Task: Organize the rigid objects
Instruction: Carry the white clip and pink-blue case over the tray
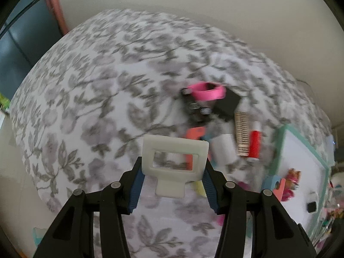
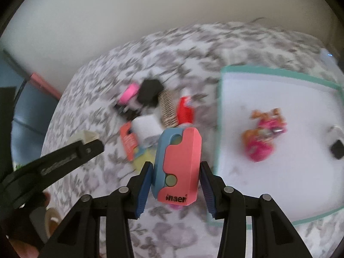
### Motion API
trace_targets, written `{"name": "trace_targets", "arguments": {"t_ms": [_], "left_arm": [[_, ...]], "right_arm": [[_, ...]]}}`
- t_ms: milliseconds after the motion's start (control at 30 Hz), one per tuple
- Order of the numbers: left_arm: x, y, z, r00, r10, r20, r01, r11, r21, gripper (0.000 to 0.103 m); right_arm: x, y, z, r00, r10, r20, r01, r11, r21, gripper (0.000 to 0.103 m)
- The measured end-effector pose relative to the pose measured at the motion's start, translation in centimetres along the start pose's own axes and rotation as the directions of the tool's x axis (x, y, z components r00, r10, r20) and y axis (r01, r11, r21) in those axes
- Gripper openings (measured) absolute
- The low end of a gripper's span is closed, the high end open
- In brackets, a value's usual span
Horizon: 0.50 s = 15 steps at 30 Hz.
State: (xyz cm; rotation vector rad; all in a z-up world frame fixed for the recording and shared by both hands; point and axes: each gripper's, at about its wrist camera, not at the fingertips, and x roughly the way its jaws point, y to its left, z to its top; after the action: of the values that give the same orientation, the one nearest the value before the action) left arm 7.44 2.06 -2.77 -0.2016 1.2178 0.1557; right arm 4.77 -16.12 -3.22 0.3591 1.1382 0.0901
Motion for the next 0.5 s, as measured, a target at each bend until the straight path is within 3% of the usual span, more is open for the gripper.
{"name": "trace_targets", "arguments": {"t_ms": [100, 267, 500], "left_arm": [[-1.2, -2.7, 0.1, 0.999, -0.033, 0.009, 0.033, 0.998, 0.050, 0.053], [-2.9, -8.2, -0.5, 0.996, -0.083, 0.013, 0.080, 0.982, 0.173, 0.053], [-2.7, -15.5, -3.6, 0.988, -0.140, -0.067, 0.154, 0.939, 0.308, 0.053]], "right_arm": [[-1.3, -2.3, 0.7, 0.998, -0.045, 0.037, 0.043, 0.998, 0.055, 0.047], [-3.3, -7.0, 1.2, 0.977, -0.201, 0.067, 0.190, 0.971, 0.143, 0.047], [-6.1, -14.6, 0.8, 0.950, -0.305, 0.060, 0.273, 0.912, 0.306, 0.047]]}}
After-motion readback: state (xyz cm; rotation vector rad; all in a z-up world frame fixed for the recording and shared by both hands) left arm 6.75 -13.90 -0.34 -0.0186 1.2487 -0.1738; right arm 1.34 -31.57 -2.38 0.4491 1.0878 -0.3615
